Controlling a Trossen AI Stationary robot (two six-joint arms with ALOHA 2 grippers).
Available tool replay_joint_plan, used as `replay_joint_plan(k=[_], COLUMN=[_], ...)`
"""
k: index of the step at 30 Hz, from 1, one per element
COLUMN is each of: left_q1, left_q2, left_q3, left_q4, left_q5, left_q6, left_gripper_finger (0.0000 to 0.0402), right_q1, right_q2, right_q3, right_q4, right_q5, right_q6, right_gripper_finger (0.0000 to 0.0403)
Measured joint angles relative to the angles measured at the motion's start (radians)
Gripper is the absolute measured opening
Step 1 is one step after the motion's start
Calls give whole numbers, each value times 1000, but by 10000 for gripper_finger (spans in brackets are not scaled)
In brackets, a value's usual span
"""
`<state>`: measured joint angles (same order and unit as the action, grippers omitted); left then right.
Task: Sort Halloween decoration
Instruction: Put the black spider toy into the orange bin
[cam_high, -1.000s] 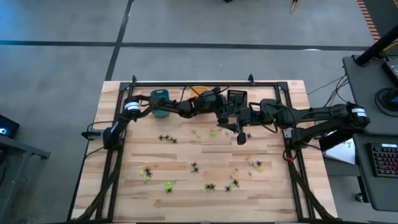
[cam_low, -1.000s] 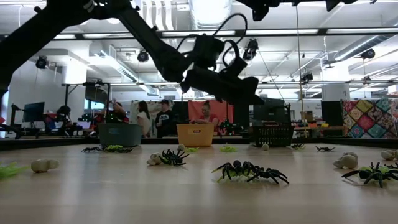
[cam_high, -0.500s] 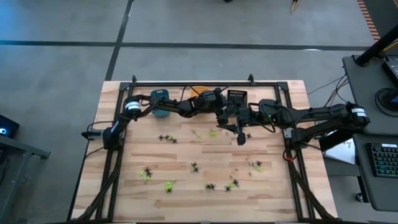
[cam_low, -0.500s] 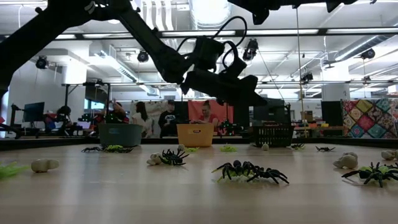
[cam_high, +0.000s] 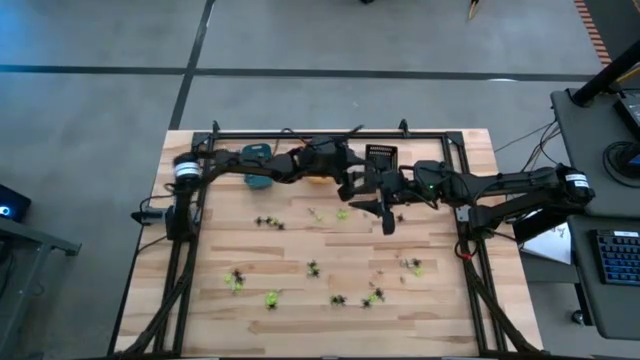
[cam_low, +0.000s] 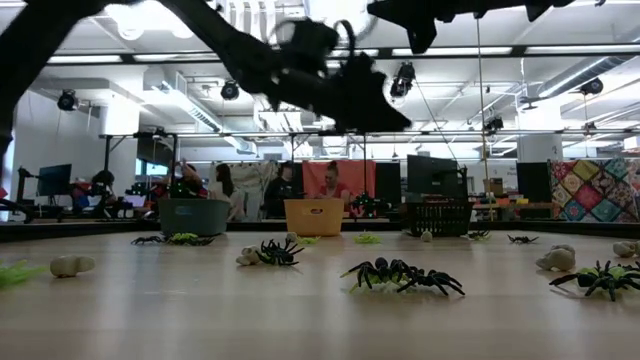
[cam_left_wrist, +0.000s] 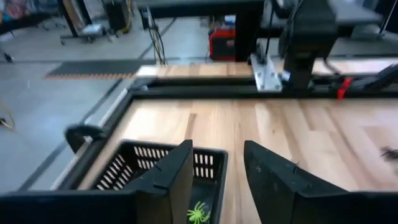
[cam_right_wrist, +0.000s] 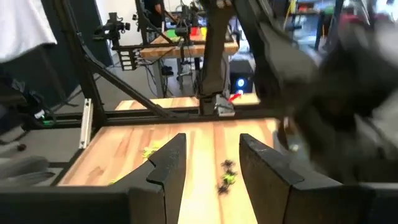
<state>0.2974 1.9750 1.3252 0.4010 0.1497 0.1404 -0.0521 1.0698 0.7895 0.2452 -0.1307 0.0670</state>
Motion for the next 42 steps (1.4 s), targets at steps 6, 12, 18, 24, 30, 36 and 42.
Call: replay_joint_plan(k=[6, 12, 18, 24, 30, 36, 42], left_q1=[-3, -9, -15, -14, -14, -14, -14], left_q2=[-257, -507, -722, -873, -933, -931, -927], left_q3=[-220, -421, -585, -684, -722, -726, -726], left_q4=[21, 40, 85, 100, 103, 97, 98], left_q5=[-3, -4, -7, -11, -11, -12, -12], left_q6=[16, -14, -72, -98, -98, -97, -81], left_gripper_finger=[109, 105, 105, 105, 105, 105, 105], right_q1=[2, -11, -16, -19, -21, -21, -21], right_q2=[-1, -1, 31, 131, 269, 439, 579], right_q3=[0, 0, 29, 116, 201, 270, 325], right_q4=[-84, -261, -557, -872, -1124, -1354, -1386], right_q5=[0, 0, 27, 53, 56, 132, 160], right_q6=[149, 414, 585, 664, 700, 705, 649], right_gripper_finger=[130, 128, 121, 114, 113, 112, 112])
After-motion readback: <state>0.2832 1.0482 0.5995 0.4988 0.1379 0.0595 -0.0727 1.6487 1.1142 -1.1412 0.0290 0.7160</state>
